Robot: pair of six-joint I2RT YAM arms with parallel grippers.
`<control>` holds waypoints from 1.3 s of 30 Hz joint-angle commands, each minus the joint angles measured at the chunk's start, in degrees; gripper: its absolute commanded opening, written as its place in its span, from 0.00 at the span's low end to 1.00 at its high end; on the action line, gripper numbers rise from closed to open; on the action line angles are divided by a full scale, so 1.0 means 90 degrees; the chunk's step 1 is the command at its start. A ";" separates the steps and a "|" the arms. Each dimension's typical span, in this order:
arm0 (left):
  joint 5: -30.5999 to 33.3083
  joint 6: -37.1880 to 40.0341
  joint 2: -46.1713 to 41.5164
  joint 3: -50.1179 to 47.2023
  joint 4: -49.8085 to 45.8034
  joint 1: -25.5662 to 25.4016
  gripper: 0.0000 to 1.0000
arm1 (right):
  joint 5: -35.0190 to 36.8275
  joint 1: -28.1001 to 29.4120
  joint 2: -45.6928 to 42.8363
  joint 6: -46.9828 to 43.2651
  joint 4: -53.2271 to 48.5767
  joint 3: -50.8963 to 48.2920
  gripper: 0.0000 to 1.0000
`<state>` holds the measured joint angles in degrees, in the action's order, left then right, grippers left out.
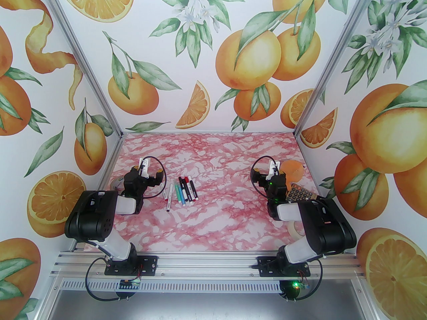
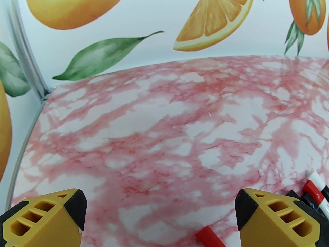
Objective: Open the pen caps
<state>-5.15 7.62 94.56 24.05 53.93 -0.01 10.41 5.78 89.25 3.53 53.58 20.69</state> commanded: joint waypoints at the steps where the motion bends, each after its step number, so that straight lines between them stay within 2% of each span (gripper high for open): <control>1: -0.0097 -0.0046 -0.0048 0.0091 -0.0006 0.0022 1.00 | -0.0117 -0.0030 -0.0024 -0.0052 -0.0026 0.0104 1.00; 31: -0.0097 -0.0046 -0.0058 0.0082 0.0011 0.0021 1.00 | -0.0108 -0.0037 -0.0024 -0.0045 -0.0026 0.0104 1.00; 39: -0.0117 -0.0046 -0.0052 -0.0086 0.0343 0.0021 1.00 | -0.0217 -0.0104 -0.0034 0.0008 0.0384 -0.0119 1.00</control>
<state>-5.17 7.60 94.56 23.92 54.50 -0.01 10.02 5.45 89.25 3.55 54.22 20.53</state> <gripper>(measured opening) 0.996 0.998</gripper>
